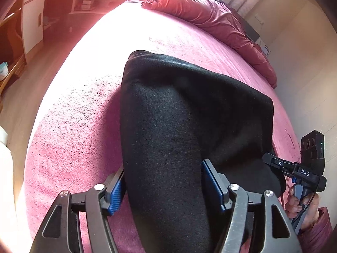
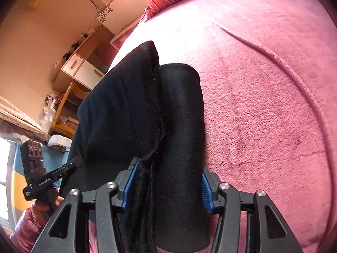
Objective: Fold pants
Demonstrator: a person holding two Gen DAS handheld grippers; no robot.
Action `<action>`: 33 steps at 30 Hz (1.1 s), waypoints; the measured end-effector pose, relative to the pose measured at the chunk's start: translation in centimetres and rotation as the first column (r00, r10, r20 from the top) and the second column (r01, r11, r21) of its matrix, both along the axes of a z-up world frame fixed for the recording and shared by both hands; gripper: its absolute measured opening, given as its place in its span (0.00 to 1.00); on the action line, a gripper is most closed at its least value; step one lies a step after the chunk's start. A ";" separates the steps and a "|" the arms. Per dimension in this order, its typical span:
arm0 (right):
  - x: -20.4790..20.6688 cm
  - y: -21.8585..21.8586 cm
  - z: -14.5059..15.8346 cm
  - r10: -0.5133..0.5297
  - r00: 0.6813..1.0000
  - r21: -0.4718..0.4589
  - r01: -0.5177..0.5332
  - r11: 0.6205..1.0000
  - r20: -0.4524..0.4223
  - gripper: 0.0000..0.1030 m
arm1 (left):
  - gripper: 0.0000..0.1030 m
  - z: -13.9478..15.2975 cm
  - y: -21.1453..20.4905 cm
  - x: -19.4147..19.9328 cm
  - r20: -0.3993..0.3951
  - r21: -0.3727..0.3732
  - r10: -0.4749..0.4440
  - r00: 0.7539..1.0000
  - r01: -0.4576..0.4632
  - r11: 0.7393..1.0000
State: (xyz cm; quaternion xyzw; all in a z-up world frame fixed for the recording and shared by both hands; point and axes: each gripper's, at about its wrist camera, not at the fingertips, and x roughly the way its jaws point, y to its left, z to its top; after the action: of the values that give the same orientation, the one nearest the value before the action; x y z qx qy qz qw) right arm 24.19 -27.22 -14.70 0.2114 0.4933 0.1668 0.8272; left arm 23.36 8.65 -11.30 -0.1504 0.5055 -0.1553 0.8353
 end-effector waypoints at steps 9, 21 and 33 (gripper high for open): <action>-3.2 0.6 4.1 -0.056 0.992 -0.177 0.076 0.981 0.112 0.59 | 0.66 3.8 -0.3 -3.8 0.122 0.132 0.123 0.985 -0.139 0.982; -9.8 3.3 6.5 -0.070 0.973 -0.293 0.135 0.947 0.222 0.61 | 0.66 7.1 -1.7 -11.2 0.297 0.245 0.154 0.942 -0.232 0.941; -15.9 7.2 8.4 -0.100 0.949 -0.380 0.215 0.900 0.299 0.66 | 0.66 9.3 -2.8 -17.5 0.380 0.247 0.164 0.911 -0.270 0.931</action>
State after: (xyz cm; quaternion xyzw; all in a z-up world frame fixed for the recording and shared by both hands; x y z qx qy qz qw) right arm 8.27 -20.04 -6.27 0.0487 0.3798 0.0196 0.9236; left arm 5.90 5.80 -1.96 -0.0503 0.3448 -0.0080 0.9373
